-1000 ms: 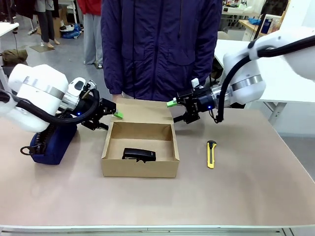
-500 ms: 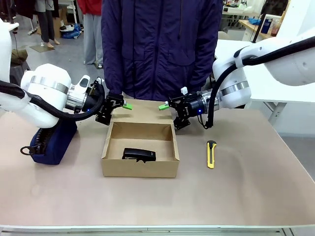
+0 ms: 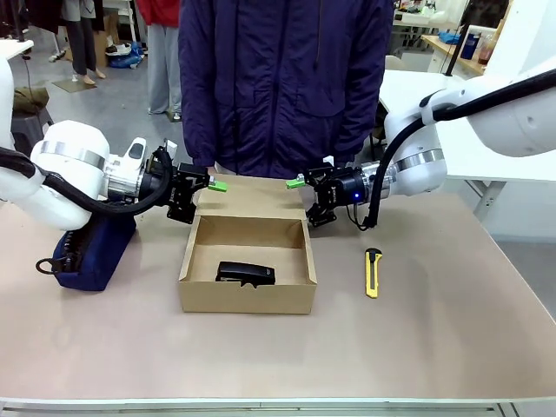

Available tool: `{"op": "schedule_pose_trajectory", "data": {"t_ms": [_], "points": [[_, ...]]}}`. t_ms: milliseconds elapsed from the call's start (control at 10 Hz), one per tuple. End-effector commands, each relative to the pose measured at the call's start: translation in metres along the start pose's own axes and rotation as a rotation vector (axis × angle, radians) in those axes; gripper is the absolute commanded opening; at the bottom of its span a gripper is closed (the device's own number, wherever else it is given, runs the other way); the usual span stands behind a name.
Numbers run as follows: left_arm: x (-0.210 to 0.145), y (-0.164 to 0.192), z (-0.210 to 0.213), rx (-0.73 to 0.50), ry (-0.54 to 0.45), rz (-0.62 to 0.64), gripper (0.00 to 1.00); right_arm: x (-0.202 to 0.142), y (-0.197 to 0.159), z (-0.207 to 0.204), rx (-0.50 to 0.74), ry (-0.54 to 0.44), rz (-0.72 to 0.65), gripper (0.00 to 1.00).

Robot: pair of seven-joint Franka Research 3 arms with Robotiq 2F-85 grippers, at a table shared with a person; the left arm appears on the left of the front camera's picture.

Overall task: Pack the item into the box.
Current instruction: Close the Mailer Box.

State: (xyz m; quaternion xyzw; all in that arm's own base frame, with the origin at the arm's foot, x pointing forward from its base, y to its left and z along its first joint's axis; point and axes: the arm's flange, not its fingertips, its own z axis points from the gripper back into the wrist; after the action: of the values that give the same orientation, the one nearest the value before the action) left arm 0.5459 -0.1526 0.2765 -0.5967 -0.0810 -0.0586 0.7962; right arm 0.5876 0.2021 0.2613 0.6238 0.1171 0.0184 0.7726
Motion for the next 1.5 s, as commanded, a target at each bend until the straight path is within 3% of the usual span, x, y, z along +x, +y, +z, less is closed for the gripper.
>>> {"op": "schedule_pose_trajectory", "data": {"t_ms": [0, 100, 200, 300, 400, 900, 1400], "points": [[0.000, -0.006, -0.003, -0.034, 0.000, -0.017, 0.81, 0.007, 0.005, -0.001, -0.001, 0.018, -0.035, 0.80], [0.000, -0.006, -0.003, -0.038, -0.001, -0.020, 0.81, 0.006, 0.005, 0.000, -0.006, 0.019, -0.036, 0.70], [0.001, -0.005, -0.002, -0.037, 0.001, -0.024, 0.62, 0.007, 0.004, 0.001, -0.005, 0.016, -0.036, 0.60], [0.001, -0.004, -0.002, -0.034, 0.008, -0.024, 0.78, 0.007, 0.004, 0.001, -0.010, 0.009, -0.037, 0.50], [0.001, -0.004, -0.001, -0.032, 0.015, -0.030, 0.43, 0.008, 0.005, 0.002, -0.012, -0.011, -0.042, 0.43], [0.003, -0.002, 0.008, -0.065, 0.018, -0.046, 0.43, 0.011, 0.003, 0.004, -0.021, -0.064, -0.015, 0.43], [0.003, -0.005, 0.022, -0.100, -0.018, -0.103, 0.43, 0.005, 0.021, 0.012, 0.018, -0.141, 0.202, 0.43]]}}
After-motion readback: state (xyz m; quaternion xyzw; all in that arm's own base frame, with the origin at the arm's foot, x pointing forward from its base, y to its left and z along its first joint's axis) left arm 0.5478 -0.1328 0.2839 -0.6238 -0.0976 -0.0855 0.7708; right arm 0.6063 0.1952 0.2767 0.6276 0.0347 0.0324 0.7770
